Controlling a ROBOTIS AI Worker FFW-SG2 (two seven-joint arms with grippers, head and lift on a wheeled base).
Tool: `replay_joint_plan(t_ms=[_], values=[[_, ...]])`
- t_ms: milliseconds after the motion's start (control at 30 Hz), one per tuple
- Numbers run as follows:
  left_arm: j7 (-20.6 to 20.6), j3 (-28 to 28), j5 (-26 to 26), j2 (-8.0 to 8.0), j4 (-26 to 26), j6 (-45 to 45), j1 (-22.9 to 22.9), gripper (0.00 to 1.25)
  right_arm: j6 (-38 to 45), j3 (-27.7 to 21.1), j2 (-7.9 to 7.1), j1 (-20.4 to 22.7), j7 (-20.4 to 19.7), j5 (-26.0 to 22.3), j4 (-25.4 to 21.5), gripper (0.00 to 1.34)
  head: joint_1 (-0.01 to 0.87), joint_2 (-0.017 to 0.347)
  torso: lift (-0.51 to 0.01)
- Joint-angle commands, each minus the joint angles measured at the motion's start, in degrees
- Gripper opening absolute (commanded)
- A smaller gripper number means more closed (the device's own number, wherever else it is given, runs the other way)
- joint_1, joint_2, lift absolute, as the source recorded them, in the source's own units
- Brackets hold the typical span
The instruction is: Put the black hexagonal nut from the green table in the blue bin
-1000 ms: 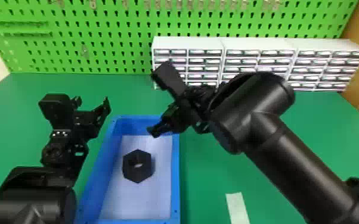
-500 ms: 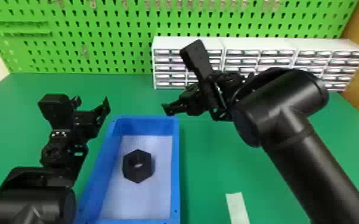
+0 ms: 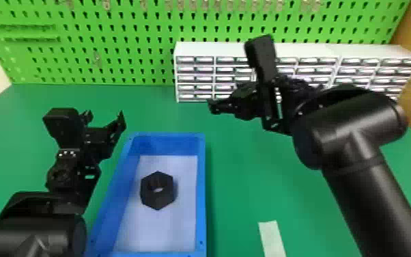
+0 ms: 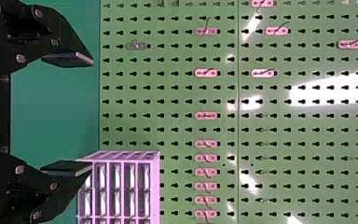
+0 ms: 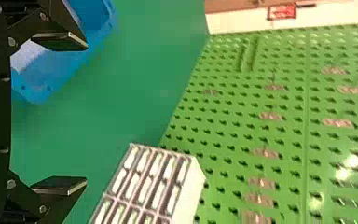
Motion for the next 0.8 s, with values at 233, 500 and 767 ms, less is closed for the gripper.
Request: replay_joint_plan(t_ms=[233,500,767], values=[[0.0,0.0,0.1,0.08,0.0,0.0,0.0,0.78,-8.8,-6.8,0.82,4.8,-4.8,-2.9,-0.5,1.07,0.686,0.052,-0.097],[0.0,0.0,0.3,-0.01,0.0,0.0,0.0,0.78,-16.0,-10.7,1.88,8.7,-10.2,-3.8,-0.6,1.07,0.686,0.052,-0.097],[0.0,-0.1,0.3,-0.01,-0.1,0.0,-0.1,0.78,-25.9,-13.4,3.02,12.8,-15.2,-1.6,0.0,1.07,0.686,0.052,-0.097]])
